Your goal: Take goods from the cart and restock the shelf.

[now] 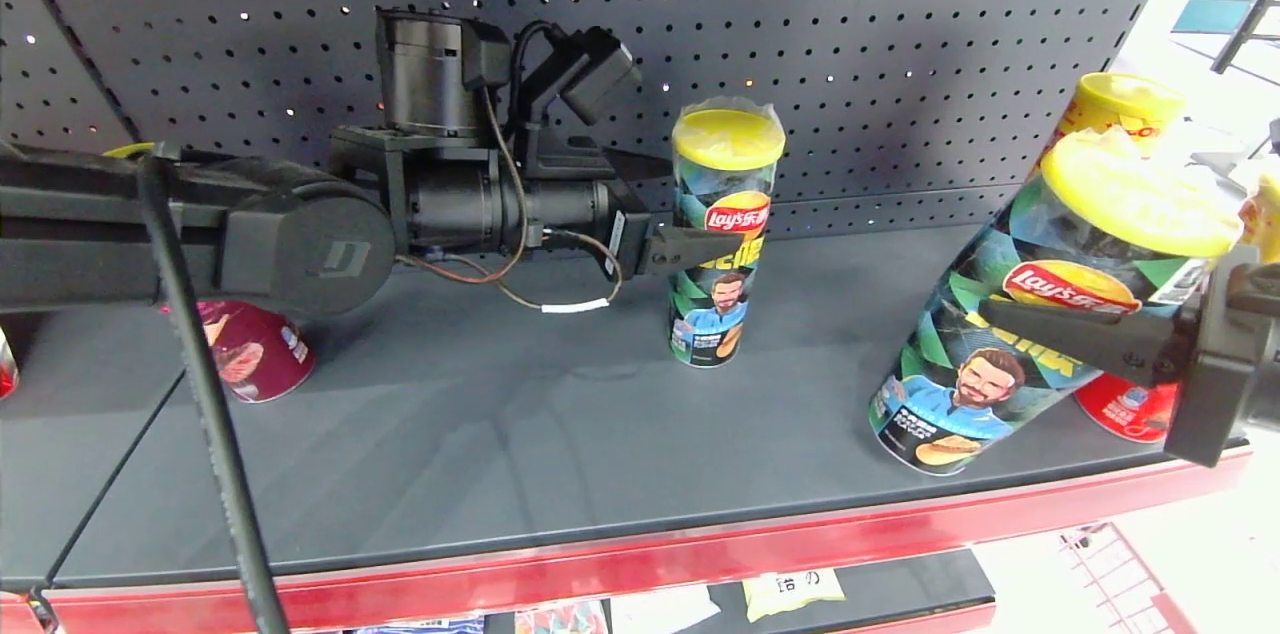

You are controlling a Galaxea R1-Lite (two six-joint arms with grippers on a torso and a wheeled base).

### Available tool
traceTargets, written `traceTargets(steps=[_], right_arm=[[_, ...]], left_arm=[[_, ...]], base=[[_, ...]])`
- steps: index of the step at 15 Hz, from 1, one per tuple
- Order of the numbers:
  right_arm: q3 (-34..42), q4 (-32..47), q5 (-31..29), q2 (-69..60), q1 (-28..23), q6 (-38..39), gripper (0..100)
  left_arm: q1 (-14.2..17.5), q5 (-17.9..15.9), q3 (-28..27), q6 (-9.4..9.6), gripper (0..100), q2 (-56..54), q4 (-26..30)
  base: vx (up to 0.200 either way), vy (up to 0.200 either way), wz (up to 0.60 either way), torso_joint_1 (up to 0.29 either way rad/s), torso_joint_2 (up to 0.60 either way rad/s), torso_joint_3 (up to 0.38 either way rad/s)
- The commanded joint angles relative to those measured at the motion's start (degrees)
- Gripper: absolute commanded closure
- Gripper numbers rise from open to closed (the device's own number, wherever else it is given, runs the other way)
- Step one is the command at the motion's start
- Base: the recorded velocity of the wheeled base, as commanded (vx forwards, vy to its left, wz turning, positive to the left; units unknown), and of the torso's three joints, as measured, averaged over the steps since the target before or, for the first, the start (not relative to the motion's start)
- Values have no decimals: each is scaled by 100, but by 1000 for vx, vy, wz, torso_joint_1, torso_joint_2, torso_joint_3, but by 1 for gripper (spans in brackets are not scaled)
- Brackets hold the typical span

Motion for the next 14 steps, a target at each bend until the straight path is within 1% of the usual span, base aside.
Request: traceTargets(steps=[1,8,11,12,14], right_arm=[[2,5,3,8,-11,-4,100],[20,5,3,8,-20,-4,100],[20,5,3,8,-20,-4,100],[20,5,3,8,-20,-4,100],[20,5,3,8,-55,-4,100]], left_arm=[[-34,-12,-143,-8,0,160,-2],[-174,5,-794,-51,0,573,16],[-271,49,-934,-192,0,661,16],[-271,84,-952,-192,100,723,16],[-297,84,-926,-192,100,705,7]], base=[[0,0,0,0,0,0],[0,0,0,0,0,0],[0,0,0,0,0,0],[0,0,0,0,0,0],[0,0,0,0,0,0]])
